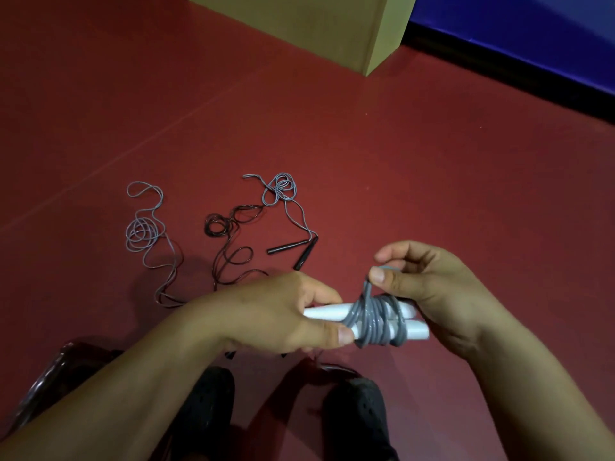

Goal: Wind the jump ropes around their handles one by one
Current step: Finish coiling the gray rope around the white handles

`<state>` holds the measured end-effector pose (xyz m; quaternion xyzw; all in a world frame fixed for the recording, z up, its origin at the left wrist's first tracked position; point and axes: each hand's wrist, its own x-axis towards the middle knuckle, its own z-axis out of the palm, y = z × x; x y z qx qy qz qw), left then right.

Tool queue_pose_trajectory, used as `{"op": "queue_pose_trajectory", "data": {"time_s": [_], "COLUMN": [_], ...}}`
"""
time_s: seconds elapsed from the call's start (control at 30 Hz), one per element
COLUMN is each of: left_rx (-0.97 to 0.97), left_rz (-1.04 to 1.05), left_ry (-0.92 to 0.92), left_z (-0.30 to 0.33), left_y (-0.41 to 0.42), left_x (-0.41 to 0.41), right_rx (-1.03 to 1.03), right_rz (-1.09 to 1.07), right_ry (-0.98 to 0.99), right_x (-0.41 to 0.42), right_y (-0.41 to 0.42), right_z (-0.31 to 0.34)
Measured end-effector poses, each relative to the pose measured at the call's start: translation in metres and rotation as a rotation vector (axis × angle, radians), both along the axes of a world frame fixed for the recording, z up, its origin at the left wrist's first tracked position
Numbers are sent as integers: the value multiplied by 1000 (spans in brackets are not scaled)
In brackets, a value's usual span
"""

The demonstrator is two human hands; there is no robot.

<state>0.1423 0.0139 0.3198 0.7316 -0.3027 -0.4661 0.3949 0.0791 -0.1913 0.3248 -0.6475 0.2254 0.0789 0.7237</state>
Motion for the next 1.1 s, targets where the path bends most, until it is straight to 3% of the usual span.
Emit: {"op": "queue_pose_trajectory", "data": {"time_s": [0.23, 0.3, 0.4, 0.5, 0.77, 1.0, 1.1], "left_rx": [-253, -331, -393, -402, -214, -159, -80], "left_rz": [-23, -10, 111, 289, 712, 839, 825], "left_ry": [315, 386, 430, 358, 76, 33, -135], "left_z": [10, 10, 7, 5, -7, -12, -13], "left_y": [-2, -3, -4, -7, -14, -14, -8], "left_x": [-3, -3, -4, -2, 7, 9, 15], "right_rx": [336, 321, 121, -99, -358, -531, -567], "right_rz": [-11, 0, 74, 78, 237, 232, 239], "right_ry": [-7, -15, -69, -29, -2, -4, -32], "right_x": [1, 2, 3, 3, -1, -2, -3], "right_y": [-3, 0, 7, 11, 11, 10, 8], "right_z": [2, -4, -10, -14, -20, -15, -12]}}
